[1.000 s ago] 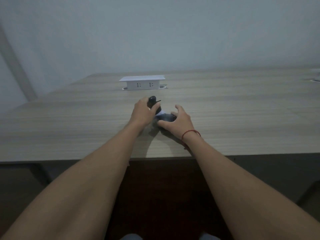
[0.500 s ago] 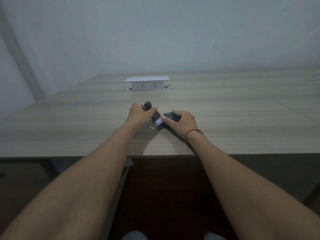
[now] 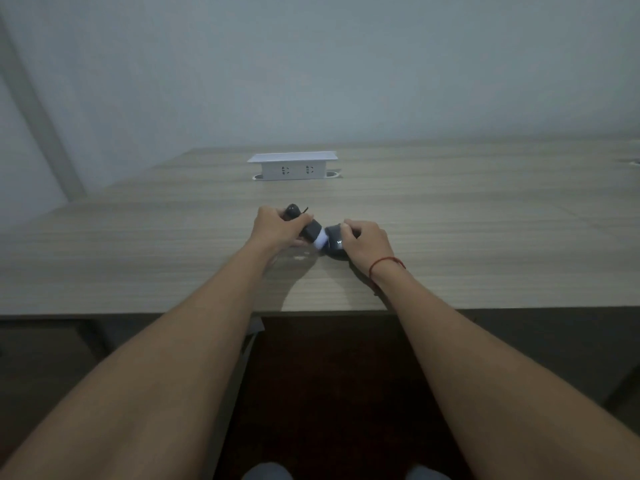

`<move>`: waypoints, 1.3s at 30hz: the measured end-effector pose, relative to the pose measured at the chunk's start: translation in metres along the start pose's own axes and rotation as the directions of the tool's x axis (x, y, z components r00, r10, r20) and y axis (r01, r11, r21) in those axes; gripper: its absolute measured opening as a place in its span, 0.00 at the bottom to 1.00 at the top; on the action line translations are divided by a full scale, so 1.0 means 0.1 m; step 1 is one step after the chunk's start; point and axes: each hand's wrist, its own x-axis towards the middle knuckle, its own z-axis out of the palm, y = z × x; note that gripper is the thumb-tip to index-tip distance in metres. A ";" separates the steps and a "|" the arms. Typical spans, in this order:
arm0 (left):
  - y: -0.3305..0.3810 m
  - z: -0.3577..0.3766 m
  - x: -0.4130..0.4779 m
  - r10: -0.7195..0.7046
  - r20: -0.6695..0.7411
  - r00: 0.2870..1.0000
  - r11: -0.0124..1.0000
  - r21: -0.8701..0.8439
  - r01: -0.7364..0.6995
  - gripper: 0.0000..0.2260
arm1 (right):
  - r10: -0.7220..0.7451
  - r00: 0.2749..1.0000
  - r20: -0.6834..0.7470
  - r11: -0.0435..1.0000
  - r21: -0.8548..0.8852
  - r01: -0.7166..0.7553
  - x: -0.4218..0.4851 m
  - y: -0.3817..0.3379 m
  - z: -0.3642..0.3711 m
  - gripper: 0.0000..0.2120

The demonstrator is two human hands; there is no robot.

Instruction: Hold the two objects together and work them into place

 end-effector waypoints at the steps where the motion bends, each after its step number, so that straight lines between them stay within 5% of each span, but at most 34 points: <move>1: -0.02 0.04 0.01 0.011 -0.053 0.999 1.000 0.026 -0.010 0.12 | 0.000 1.000 0.004 1.000 -0.002 0.000 -0.01 -0.01 0.00 0.15; 6: 0.01 0.10 -0.10 0.081 -0.083 0.993 0.989 0.134 -0.069 0.09 | 0.010 1.000 -0.026 1.000 -0.003 -0.010 0.01 -0.01 0.01 0.15; 11: 0.04 0.05 -0.18 0.132 -0.122 0.984 0.991 0.002 -0.133 0.09 | 0.026 0.998 -0.051 1.000 -0.011 -0.027 0.05 0.01 0.06 0.14; 16: -0.08 0.10 -0.29 0.298 -0.205 0.932 0.922 0.314 -0.226 0.10 | 0.025 0.998 -0.051 0.999 -0.020 -0.026 0.01 0.00 0.04 0.14; 20: -0.01 0.13 -0.33 0.347 -0.219 0.912 0.933 0.180 -0.312 0.08 | 0.043 0.997 -0.060 0.999 0.003 -0.043 0.02 -0.01 0.05 0.14; 24: -0.07 0.13 -0.33 0.361 -0.197 0.912 0.895 0.347 -0.279 0.13 | 0.049 0.997 -0.057 0.999 -0.010 -0.049 0.00 -0.01 0.04 0.15; 29: 0.01 0.16 -0.33 0.362 -0.219 0.906 0.918 0.250 -0.307 0.08 | 0.047 0.996 -0.078 0.999 -0.011 -0.048 0.02 -0.03 0.04 0.15; 33: -0.06 0.14 -0.32 0.381 -0.154 0.912 0.866 0.403 -0.294 0.10 | 0.041 0.997 -0.063 0.999 -0.024 -0.042 0.00 -0.03 0.02 0.15; 37: -0.03 0.11 -0.29 0.390 -0.270 0.880 0.907 0.278 -0.316 0.11 | 0.079 0.995 -0.065 0.996 -0.039 -0.081 -0.01 -0.06 0.03 0.12; 39: -0.04 0.14 -0.28 0.386 -0.242 0.890 0.912 0.249 -0.327 0.09 | 0.108 0.993 -0.051 0.994 -0.013 -0.109 -0.02 -0.06 0.03 0.18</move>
